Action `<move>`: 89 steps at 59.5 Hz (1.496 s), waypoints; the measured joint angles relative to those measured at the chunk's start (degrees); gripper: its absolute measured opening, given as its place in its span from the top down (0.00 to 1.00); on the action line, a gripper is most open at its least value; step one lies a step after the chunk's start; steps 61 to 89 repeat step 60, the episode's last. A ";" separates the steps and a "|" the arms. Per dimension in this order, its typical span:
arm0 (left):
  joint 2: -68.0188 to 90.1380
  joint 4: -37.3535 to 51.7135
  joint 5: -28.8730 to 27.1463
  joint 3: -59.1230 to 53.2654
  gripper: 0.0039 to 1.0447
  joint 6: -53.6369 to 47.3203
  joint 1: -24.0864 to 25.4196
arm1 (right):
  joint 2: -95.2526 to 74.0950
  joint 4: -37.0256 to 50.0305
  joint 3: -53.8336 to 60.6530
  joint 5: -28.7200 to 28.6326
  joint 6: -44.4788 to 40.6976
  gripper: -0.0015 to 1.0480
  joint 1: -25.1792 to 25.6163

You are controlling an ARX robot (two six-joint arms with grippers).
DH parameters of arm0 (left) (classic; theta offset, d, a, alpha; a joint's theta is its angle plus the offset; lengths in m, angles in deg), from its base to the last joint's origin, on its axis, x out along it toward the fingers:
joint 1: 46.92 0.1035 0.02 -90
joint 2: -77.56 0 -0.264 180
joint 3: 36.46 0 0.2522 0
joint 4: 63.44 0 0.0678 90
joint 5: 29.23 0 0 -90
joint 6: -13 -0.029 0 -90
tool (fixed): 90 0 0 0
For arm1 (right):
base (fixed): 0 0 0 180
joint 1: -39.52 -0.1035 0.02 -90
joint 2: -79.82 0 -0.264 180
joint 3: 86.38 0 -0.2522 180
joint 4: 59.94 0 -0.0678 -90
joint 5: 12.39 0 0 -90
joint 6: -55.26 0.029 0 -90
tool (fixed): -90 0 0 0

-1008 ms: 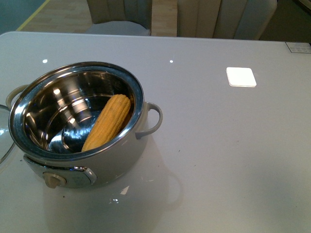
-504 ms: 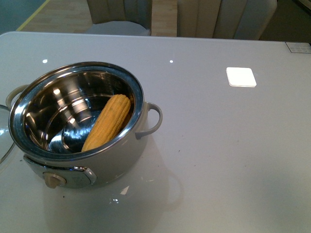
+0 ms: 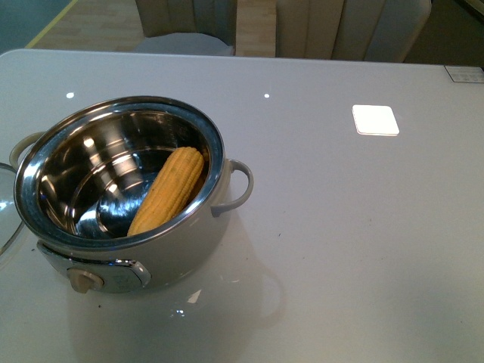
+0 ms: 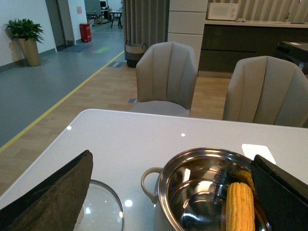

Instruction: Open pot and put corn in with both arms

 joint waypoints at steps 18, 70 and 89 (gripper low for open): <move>0.00 0.00 0.00 0.00 0.06 0.00 0.00 | 0.00 -0.02 0.00 0.00 -0.09 0.70 0.00; 0.00 0.00 0.00 0.00 0.06 0.00 0.00 | 0.00 -0.02 0.00 0.00 -0.09 0.08 0.00; 0.00 0.00 0.00 0.00 0.06 0.00 0.00 | 0.00 -0.02 0.00 0.00 -0.09 0.08 0.00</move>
